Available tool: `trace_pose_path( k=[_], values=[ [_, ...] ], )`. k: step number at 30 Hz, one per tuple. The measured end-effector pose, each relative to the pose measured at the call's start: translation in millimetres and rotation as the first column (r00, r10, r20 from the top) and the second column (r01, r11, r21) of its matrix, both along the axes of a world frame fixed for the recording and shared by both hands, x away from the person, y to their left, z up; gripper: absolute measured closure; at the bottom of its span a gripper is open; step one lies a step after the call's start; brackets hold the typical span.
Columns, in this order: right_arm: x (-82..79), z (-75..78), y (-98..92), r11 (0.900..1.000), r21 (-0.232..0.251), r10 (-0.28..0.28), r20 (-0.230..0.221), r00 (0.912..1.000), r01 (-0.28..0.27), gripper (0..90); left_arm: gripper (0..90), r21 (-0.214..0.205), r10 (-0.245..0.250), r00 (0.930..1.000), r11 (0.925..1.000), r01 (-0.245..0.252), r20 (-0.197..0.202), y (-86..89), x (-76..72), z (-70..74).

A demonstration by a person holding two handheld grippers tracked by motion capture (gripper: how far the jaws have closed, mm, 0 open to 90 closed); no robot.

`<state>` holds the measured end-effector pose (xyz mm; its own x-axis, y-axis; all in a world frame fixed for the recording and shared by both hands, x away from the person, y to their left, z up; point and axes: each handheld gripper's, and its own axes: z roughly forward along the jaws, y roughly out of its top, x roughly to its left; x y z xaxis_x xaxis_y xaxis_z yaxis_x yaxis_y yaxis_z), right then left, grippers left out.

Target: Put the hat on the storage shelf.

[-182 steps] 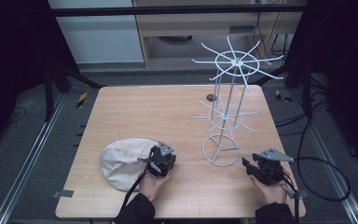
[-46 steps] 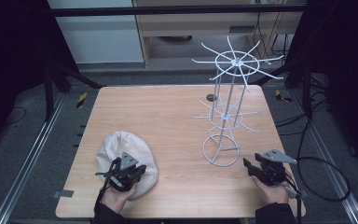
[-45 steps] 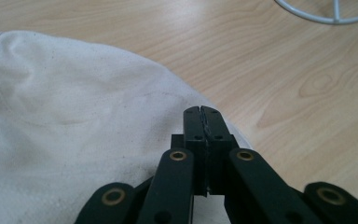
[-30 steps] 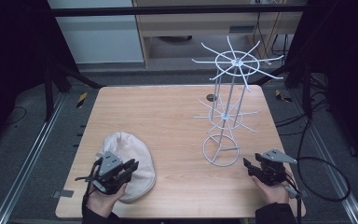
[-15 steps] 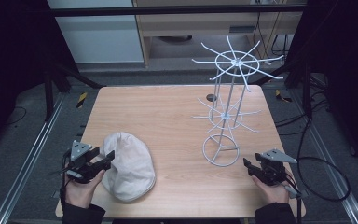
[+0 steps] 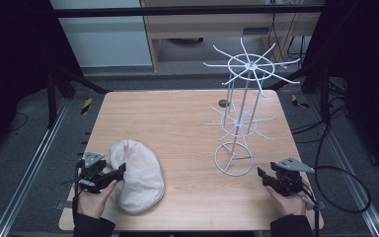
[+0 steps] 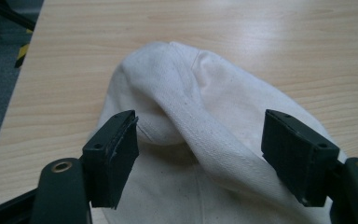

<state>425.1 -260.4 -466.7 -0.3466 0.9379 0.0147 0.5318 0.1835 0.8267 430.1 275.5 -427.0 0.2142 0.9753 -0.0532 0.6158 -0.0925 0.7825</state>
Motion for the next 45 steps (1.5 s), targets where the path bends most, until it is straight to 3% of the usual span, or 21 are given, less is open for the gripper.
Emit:
trace_pose_path(
  k=[7, 8, 9, 10, 11, 12, 14, 19, 27, 30, 31, 34, 37, 42, 45],
  values=[
    [0.4, -0.3, -0.2, 1.0, -0.002, -0.001, 0.003, 1.0, 0.001, 44.4, 34.9, 0.004, 0.012, 0.9983, 0.9999, -0.012, -0.057, -0.7, 10.6, -12.6],
    [0.4, -0.6, -0.4, 1.0, -0.002, -0.004, 0.0, 1.0, 0.004, 44.4, 40.9, 0.006, 0.014, 0.9977, 0.9999, -0.014, -0.067, -0.9, 12.5, -14.3],
    [0.4, -0.6, -0.4, 1.0, -0.002, -0.004, 0.0, 1.0, 0.004, 44.4, 40.9, 0.002, 0.019, 0.9965, 0.9998, -0.019, -0.081, -0.8, 14.4, -16.2],
    [0.5, -0.8, -0.5, 1.0, 0.0, -0.002, 0.001, 1.0, 0.002, 44.4, 48.0, -0.011, 0.022, 0.9939, 0.9997, -0.023, -0.108, -0.2, 18.2, -19.9],
    [0.5, -0.8, -0.5, 1.0, 0.0, -0.002, 0.001, 1.0, 0.002, 44.4, 52.1, -0.011, 0.022, 0.9939, 0.9997, -0.023, -0.108, -0.2, 18.2, -19.9],
    [0.8, -1.1, -0.6, 1.0, 0.0, -0.001, -0.001, 1.0, 0.001, 44.4, 52.1, -0.019, 0.02, 0.992, 0.9996, -0.022, -0.125, 0.4, 20.4, -22.3],
    [0.9, -1.5, -0.4, 1.0, 0.0, 0.001, -0.005, 1.0, -0.001, 44.4, 67.2, -0.055, 0.0, 0.9878, 0.9985, -0.009, -0.156, 2.6, 24.0, -24.5],
    [1.5, -2.0, -0.5, 1.0, -0.003, -0.004, -0.008, 1.0, 0.004, 44.4, 82.4, -0.079, -0.017, 0.9897, 0.9968, 0.006, -0.142, 4.0, 23.6, -19.9],
    [1.6, -2.3, -1.2, 1.0, -0.002, -0.002, -0.007, 1.0, 0.002, 44.4, 86.7, -0.117, -0.078, 0.9951, 0.9906, 0.071, -0.061, -0.1, 16.0, -1.2],
    [1.6, -2.4, -1.7, 1.0, 0.001, -0.003, -0.008, 1.0, 0.003, 44.4, 87.5, -0.125, -0.109, 0.994, 0.9862, 0.109, 0.005, -1.9, 9.3, 11.8],
    [1.6, -2.4, -1.7, 1.0, 0.001, -0.003, -0.008, 1.0, 0.003, 44.4, 87.7, -0.125, -0.109, 0.994, 0.9862, 0.109, 0.005, -1.9, 9.3, 11.8],
    [1.2, -1.8, -1.9, 0.9999, 0.01, -0.006, -0.009, 0.9999, 0.006, 44.3, 87.9, -0.147, -0.132, 0.9897, 0.9794, 0.139, 0.056, -1.8, 3.7, 21.7],
    [1.2, -2.0, -2.6, 1.0, 0.006, -0.006, 0.0, 1.0, 0.006, 44.4, 88.1, -0.166, -0.155, 0.9814, 0.971, 0.172, 0.114, -1.6, -2.7, 33.1],
    [0.7, -0.8, -3.2, 1.0, 0.007, 0.0, 0.02, 0.9998, 0.0, 44.1, 88.2, -0.195, -0.182, 0.9613, 0.9552, 0.223, 0.207, -3.9, -11.8, 53.6],
    [-0.4, 0.0, -2.4, 0.9999, 0.011, 0.001, 0.022, 0.9997, -0.001, 43.8, 88.2, -0.208, -0.197, 0.9448, 0.9443, 0.255, 0.262, -6.6, -15.4, 66.4]
  ],
)
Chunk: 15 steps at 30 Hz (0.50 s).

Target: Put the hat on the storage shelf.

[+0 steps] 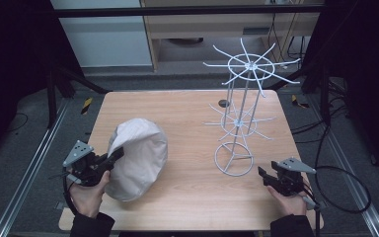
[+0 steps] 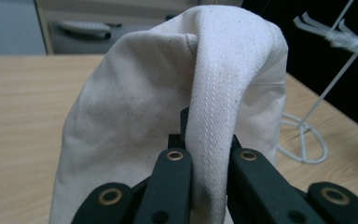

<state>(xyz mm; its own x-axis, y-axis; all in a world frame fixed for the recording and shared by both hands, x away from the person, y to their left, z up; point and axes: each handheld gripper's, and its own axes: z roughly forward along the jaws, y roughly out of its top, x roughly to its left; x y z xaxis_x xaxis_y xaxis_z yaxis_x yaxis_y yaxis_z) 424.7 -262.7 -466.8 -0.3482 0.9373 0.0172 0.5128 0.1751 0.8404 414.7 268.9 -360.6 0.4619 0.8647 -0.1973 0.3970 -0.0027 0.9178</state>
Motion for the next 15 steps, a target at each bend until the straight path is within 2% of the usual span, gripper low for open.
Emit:
trace_pose_path(
  k=[4, 8, 9, 10, 12, 14, 15],
  values=[
    [-0.4, 0.2, -0.2, 1.0, -0.006, 0.003, 0.015, 0.9999, -0.003, 43.3, 88.2, -0.043, -0.026, 0.9979, 0.9987, 0.028, 0.059, -6.7, -1.0, 16.1],
    [-0.7, -0.3, -0.3, 1.0, -0.007, 0.002, 0.017, 0.9999, -0.002, 43.0, 88.2, -0.081, -0.049, 0.9915, 0.995, 0.059, 0.121, -15.7, -1.4, 29.4],
    [-0.8, 0.0, -1.0, 0.9999, -0.011, 0.007, 0.023, 0.9997, -0.007, 42.9, 88.2, -0.097, -0.063, 0.9864, 0.9922, 0.078, 0.152, -19.5, -1.4, 35.3],
    [-0.8, 0.0, -1.0, 0.9999, -0.011, 0.007, 0.023, 0.9997, -0.007, 42.9, 88.2, -0.097, -0.063, 0.9864, 0.9922, 0.078, 0.152, -19.5, -1.4, 35.3],
    [-0.7, 0.3, -1.6, 0.9999, -0.015, 0.006, 0.03, 0.9995, -0.006, 42.7, 88.2, -0.117, -0.069, 0.9816, 0.989, 0.091, 0.178, -23.9, -1.3, 41.2],
    [-0.5, 0.0, -2.1, 0.9998, -0.017, 0.005, 0.031, 0.9995, -0.005, 42.5, 88.2, -0.135, -0.079, 0.9745, 0.9848, 0.109, 0.21, -28.1, -1.5, 47.9],
    [-0.8, -0.1, -2.0, 0.9999, -0.016, 0.004, 0.029, 0.9996, -0.004, 42.4, 88.2, -0.157, -0.084, 0.9687, 0.9799, 0.123, 0.234, -31.7, -1.9, 53.2]
  ],
)
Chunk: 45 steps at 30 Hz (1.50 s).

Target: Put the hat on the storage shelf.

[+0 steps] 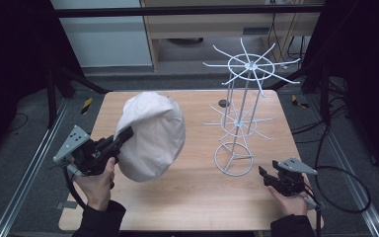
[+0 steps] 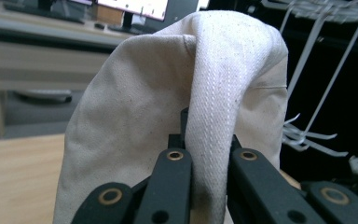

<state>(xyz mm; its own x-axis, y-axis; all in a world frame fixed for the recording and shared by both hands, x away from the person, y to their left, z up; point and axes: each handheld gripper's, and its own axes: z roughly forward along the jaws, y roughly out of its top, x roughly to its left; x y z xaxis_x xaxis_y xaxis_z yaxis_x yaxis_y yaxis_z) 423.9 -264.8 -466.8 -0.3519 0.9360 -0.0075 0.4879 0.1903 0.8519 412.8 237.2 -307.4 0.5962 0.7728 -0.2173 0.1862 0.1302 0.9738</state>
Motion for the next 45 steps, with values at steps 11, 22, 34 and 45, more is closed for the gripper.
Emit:
trace_pose_path(
  k=[11, 22, 34, 45],
  values=[
    [0.3, -0.2, -0.4, 1.0, -0.004, 0.001, 0.009, 1.0, -0.001, 41.7, 88.2, -0.097, -0.047, 0.992, 0.9936, 0.058, 0.117, -14.9, -8.5, 37.2],
    [0.7, -1.2, 0.0, 0.9999, -0.007, 0.011, 0.014, 0.9998, -0.011, 40.7, 88.2, -0.168, -0.076, 0.9716, 0.9791, 0.115, 0.224, -32.1, -18.2, 77.6],
    [0.6, -1.5, 0.4, 0.9999, 0.0, 0.01, 0.011, 0.9999, -0.01, 40.1, 88.2, -0.169, -0.11, 0.9536, 0.9723, 0.162, 0.28, -65.0, -14.4, 111.3],
    [0.9, -1.4, -0.7, 0.9999, -0.004, 0.011, 0.016, 0.9998, -0.011, 40.0, 88.1, -0.126, -0.153, 0.9588, 0.9744, 0.186, 0.239, -94.5, 7.4, 108.6]
  ],
)
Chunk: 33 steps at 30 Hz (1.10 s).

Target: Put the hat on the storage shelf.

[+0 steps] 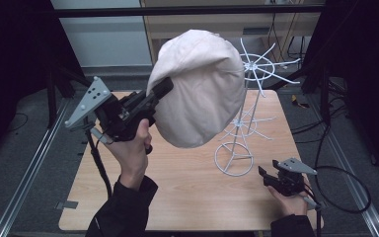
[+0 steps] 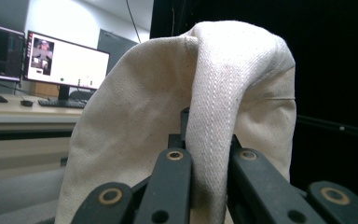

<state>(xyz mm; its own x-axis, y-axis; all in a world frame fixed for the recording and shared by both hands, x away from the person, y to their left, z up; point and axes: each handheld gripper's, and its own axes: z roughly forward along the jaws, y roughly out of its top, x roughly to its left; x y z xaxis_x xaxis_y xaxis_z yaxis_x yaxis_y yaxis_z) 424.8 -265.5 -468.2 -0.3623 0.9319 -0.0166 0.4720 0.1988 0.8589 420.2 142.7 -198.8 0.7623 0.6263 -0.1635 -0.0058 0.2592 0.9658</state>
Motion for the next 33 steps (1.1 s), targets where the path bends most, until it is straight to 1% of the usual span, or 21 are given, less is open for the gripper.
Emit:
trace_pose_path(
  k=[3, 6, 7, 8, 11, 12, 14, 16, 17, 18, 20, 21, 22, 24, 25, 26, 29, 30, 31, 32, 33],
  values=[
    [-0.3, 0.0, -0.2, 1.0, 0.004, -0.002, -0.002, 1.0, 0.002, 40.0, 88.1, 0.032, 0.001, 0.9999, 0.9995, 0.0, -0.016, -6.5, 5.1, -6.5],
    [-0.1, 0.0, -0.5, 1.0, 0.002, -0.001, -0.003, 1.0, 0.001, 40.0, 88.0, 0.053, -0.001, 0.9993, 0.9986, 0.003, -0.039, -8.7, 9.8, -15.1],
    [-0.1, 0.1, -0.6, 1.0, 0.002, -0.001, -0.002, 1.0, 0.001, 40.0, 87.9, 0.061, 0.0, 0.9985, 0.9982, 0.004, -0.055, -8.5, 12.7, -21.3],
    [-0.1, 0.1, -0.6, 1.0, 0.002, -0.001, -0.002, 1.0, 0.001, 40.0, 87.9, 0.061, 0.0, 0.9985, 0.9982, 0.004, -0.055, -8.5, 12.7, -21.3],
    [-0.1, 0.1, -0.6, 1.0, 0.002, -0.002, -0.002, 1.0, 0.002, 39.9, 87.7, 0.088, 0.001, 0.9967, 0.9961, 0.006, -0.081, -7.7, 16.9, -31.8],
    [-0.1, 0.0, -0.5, 1.0, 0.0, -0.001, -0.003, 1.0, 0.001, 39.9, 87.6, 0.098, 0.006, 0.9964, 0.9952, 0.002, -0.084, -7.3, 17.5, -34.1],
    [-0.3, 0.2, -0.1, 1.0, 0.004, -0.001, -0.008, 1.0, 0.001, 39.9, 87.3, 0.098, 0.001, 0.996, 0.9951, 0.007, -0.089, -6.0, 19.0, -39.7],
    [-0.4, 0.1, 0.0, 1.0, 0.003, -0.001, -0.009, 1.0, 0.001, 39.9, 87.0, 0.11, -0.002, 0.9948, 0.9938, 0.013, -0.102, -4.3, 20.6, -44.7],
    [0.0, -0.3, -0.2, 1.0, -0.003, -0.001, -0.005, 1.0, 0.001, 39.9, 86.3, 0.132, -0.002, 0.9935, 0.9911, 0.017, -0.113, -3.5, 21.5, -48.8],
    [0.0, -0.3, -0.2, 1.0, -0.003, -0.001, -0.005, 1.0, 0.001, 39.9, 85.8, 0.132, -0.002, 0.9935, 0.9911, 0.017, -0.113, -3.5, 21.5, -48.8],
    [0.0, -0.4, 0.0, 1.0, -0.004, -0.002, -0.006, 1.0, 0.002, 39.8, 85.3, 0.15, -0.003, 0.9924, 0.9885, 0.022, -0.123, -3.3, 22.0, -53.1],
    [0.1, -0.5, 0.0, 1.0, -0.004, -0.002, -0.006, 1.0, 0.002, 39.8, 84.1, 0.166, -0.001, 0.9915, 0.9859, 0.023, -0.13, -3.4, 22.5, -57.1],
    [0.1, -0.5, 0.0, 1.0, -0.004, -0.002, -0.006, 1.0, 0.002, 39.8, 83.8, 0.166, -0.001, 0.9915, 0.9859, 0.023, -0.13, -3.4, 22.5, -57.1],
    [0.1, -0.5, 0.0, 1.0, -0.005, -0.002, -0.007, 1.0, 0.002, 39.6, 83.2, 0.181, -0.003, 0.9905, 0.983, 0.029, -0.137, -3.9, 23.0, -61.2],
    [0.0, -0.4, 0.0, 1.0, -0.003, -0.002, -0.008, 1.0, 0.002, 39.5, 81.9, 0.204, -0.006, 0.9897, 0.9784, 0.035, -0.143, -4.4, 23.4, -65.4],
    [0.0, -0.4, 0.0, 1.0, -0.003, -0.002, -0.008, 1.0, 0.002, 39.5, 81.3, 0.204, -0.006, 0.9897, 0.9784, 0.035, -0.143, -4.4, 23.4, -65.4],
    [0.4, -0.8, -0.2, 1.0, -0.006, -0.001, -0.007, 1.0, 0.001, 39.3, 79.7, 0.236, -0.004, 0.9882, 0.971, 0.04, -0.153, -4.9, 23.0, -71.6],
    [0.4, -0.8, -0.2, 1.0, -0.006, 0.0, -0.008, 1.0, 0.0, 39.2, 78.1, 0.247, -0.005, 0.9877, 0.9681, 0.044, -0.156, -4.9, 22.2, -73.7],
    [0.0, -0.7, 0.0, 1.0, -0.004, -0.003, -0.01, 0.9999, 0.003, 39.0, 71.8, 0.274, 0.001, 0.9888, 0.9608, 0.04, -0.149, -3.7, 18.9, -78.2],
    [0.0, -0.7, 0.0, 1.0, -0.004, -0.003, -0.01, 0.9999, 0.003, 39.0, 67.1, 0.274, 0.001, 0.9888, 0.9608, 0.04, -0.149, -3.7, 18.9, -78.2],
    [-0.1, -0.5, 0.1, 1.0, -0.002, -0.005, -0.011, 0.9999, 0.005, 39.0, 67.1, 0.288, 0.009, 0.9894, 0.957, 0.034, -0.145, -2.1, 16.5, -80.6]
  ],
)
